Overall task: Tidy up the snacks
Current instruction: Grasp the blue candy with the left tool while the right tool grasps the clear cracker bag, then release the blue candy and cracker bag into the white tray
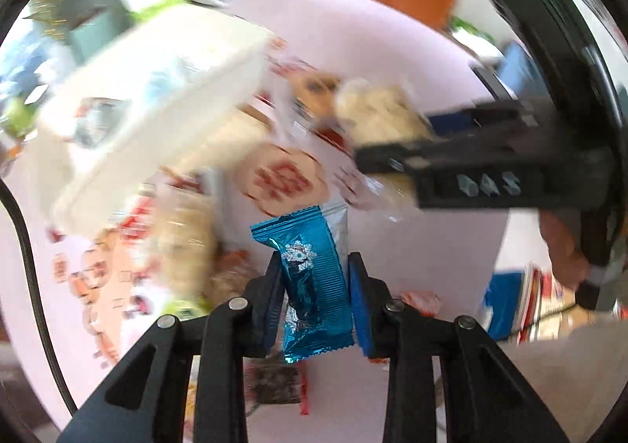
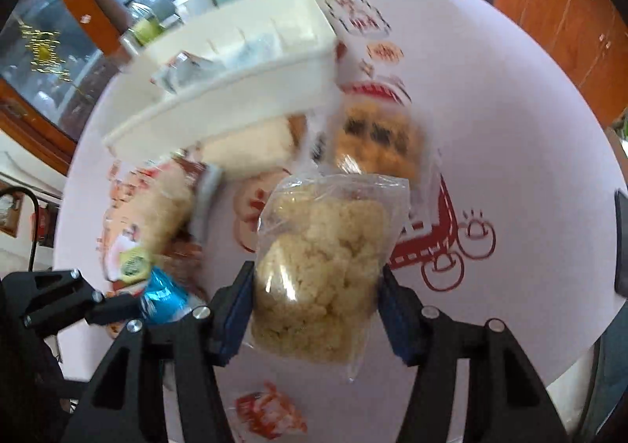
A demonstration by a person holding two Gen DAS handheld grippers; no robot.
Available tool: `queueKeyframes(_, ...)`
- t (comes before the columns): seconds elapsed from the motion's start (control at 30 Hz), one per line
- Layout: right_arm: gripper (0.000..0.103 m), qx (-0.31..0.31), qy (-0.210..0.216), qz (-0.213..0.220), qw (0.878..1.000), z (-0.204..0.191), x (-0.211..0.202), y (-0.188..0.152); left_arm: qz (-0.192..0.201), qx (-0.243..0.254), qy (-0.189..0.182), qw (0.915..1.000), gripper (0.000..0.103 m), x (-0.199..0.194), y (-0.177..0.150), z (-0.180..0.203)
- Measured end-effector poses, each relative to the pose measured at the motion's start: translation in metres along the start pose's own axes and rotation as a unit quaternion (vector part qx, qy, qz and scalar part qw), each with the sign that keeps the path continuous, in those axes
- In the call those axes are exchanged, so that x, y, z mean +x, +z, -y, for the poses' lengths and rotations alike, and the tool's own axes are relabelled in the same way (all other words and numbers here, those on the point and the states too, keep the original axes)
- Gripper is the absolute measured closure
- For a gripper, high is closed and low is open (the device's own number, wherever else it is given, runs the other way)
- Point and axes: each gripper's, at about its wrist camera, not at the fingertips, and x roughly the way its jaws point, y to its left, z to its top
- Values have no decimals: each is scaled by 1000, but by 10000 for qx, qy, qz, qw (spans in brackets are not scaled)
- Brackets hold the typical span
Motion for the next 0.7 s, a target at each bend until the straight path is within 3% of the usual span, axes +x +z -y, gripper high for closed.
queueKeyframes(0.17, 44, -300, 333, 463, 9979, -24, -42, 34, 525, -713, 763, 9931, 74, -52, 37, -40)
queueKeyframes(0.3, 44, -524, 575, 885, 9930, -41, -69, 80, 890, -1379, 1307, 9778, 74, -85, 64, -88)
queueKeyframes(0.53, 43, -856, 451, 1319, 9865, -83, -70, 169, 1317, -2202, 1529, 9543, 71, -91, 112, -161)
queueKeyframes(0.57, 43, -866, 473, 1345, 9860, -86, -67, 181, 1338, -2251, 1555, 9525, 66, -86, 113, -163)
queueKeyframes(0.63, 42, -899, 543, 1474, 9835, -92, -61, 198, 1375, -2474, 1440, 9482, 12, -74, 119, -177)
queueKeyframes(0.7, 39, -909, 504, 1500, 9832, -95, -50, 215, 1418, -2690, 1562, 9398, 5, -70, 118, -184)
